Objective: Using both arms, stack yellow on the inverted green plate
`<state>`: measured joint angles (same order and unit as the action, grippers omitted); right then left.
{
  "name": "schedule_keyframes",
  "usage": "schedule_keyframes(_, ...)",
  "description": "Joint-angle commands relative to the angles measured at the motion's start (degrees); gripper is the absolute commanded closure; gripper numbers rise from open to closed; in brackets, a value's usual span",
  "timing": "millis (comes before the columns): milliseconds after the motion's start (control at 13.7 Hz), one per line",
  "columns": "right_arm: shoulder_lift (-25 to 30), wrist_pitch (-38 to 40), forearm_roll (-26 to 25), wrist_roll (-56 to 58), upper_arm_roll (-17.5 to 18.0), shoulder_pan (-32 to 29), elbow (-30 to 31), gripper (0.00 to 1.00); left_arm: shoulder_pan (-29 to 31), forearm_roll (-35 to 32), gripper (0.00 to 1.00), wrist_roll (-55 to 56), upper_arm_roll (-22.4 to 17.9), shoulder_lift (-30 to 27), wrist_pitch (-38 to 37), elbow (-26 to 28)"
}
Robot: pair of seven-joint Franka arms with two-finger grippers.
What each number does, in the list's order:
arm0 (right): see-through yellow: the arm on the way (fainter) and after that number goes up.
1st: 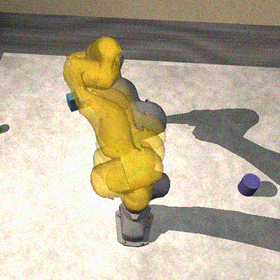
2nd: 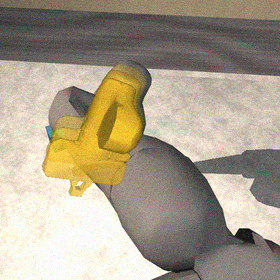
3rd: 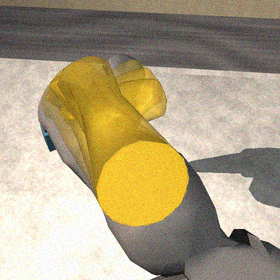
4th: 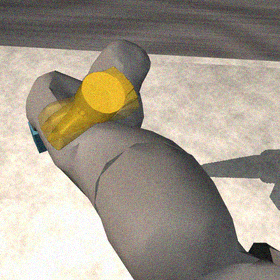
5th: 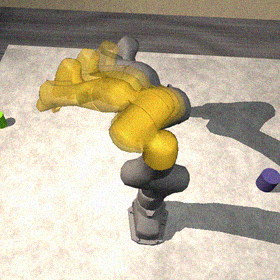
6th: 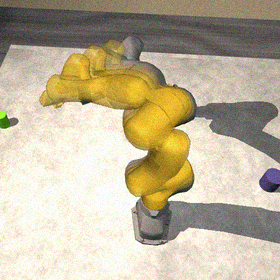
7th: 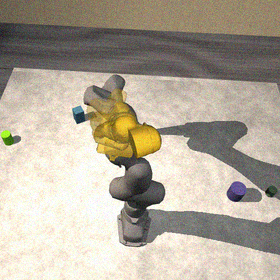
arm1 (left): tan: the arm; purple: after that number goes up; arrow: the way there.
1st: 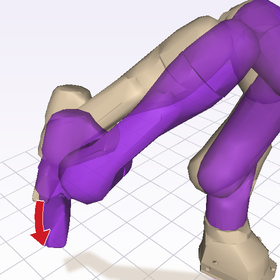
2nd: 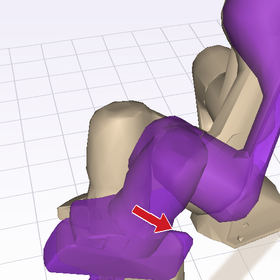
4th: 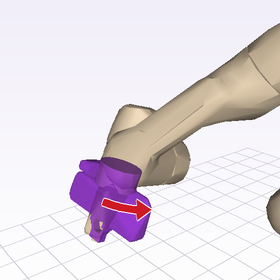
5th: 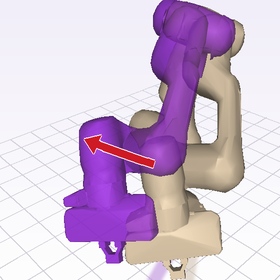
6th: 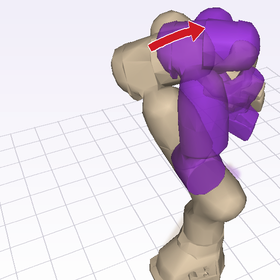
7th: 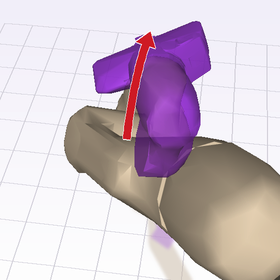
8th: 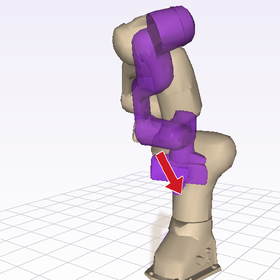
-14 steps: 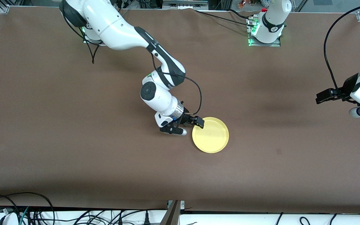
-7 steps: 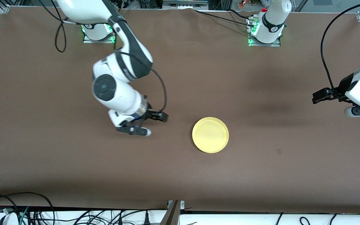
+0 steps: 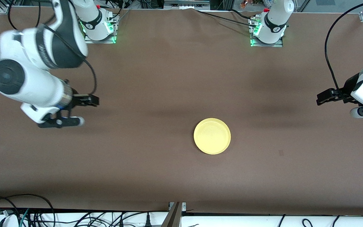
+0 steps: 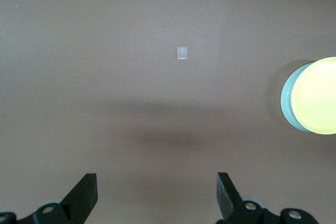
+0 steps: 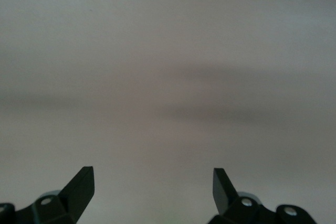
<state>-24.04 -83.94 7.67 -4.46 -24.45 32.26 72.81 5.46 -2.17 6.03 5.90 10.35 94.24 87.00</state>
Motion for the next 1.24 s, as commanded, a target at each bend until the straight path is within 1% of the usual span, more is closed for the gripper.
schedule_keyframes(0,7.67,2.37,-6.4,0.16,13.04,-10.67,5.22,0.0,-0.01,1.73,0.0,-1.29,-0.18,1.08,-0.81,-2.19)
schedule_keyframes(73,10.48,1.42,-9.4,-0.28,18.59,-15.08,8.72,0.0,-0.01,1.73,0.0,-1.2,-0.18,1.08,-0.81,-2.19)
schedule_keyframes(146,13.2,-0.68,-10.04,-0.72,20.74,-17.47,12.84,0.0,0.08,1.82,0.0,-1.2,-0.18,1.08,-0.81,-2.19)
schedule_keyframes(220,16.71,-4.79,-10.13,-0.73,21.11,-18.8,19.06,0.0,0.16,2.34,0.0,-1.29,-0.18,1.08,-0.81,-2.19)
schedule_keyframes(293,20.31,-10.48,-9.87,-0.55,21.89,-21.95,25.13,0.0,0.51,3.05,0.0,-1.29,-0.18,1.08,-0.81,-2.19)
schedule_keyframes(366,23.05,-13.67,-9.69,0.32,22.94,-24.68,29.11,0.0,0.6,3.14,0.0,-1.29,-0.27,1.08,-0.81,-2.1)
schedule_keyframes(512,24.3,-13.8,-10.13,0.51,23.3,-26.02,29.15,0.0,0.34,2.88,0.0,-1.2,-0.27,1.17,-0.81,-2.19)
schedule_keyframes(659,24.31,-13.62,-9.78,0.59,24.18,-27.77,28.53,0.0,0.34,2.61,0.0,-1.2,-0.27,1.17,-0.81,-2.19)
schedule_keyframes(732,24.39,-13.36,-9.61,0.5,25.32,-29.26,28.53,0.0,0.34,2.35,0.0,-1.2,-0.27,1.08,-0.81,-2.19)
schedule_keyframes(805,24.57,-13.01,-9.26,0.33,27.24,-30.93,28.53,0.0,0.34,2.18,0.0,-1.2,-0.27,1.08,-0.81,-2.19)
schedule_keyframes(878,24.66,-12.48,-9.25,0.07,27.7,-31.12,28.44,0.0,0.25,2.17,0.0,-1.2,-0.27,1.08,-0.81,-2.27)
schedule_keyframes(1171,24.74,-12.48,-9.16,0.24,27.79,-31.21,28.09,0.0,0.08,2.17,0.0,-1.11,-0.27,1.08,-0.81,-2.27)
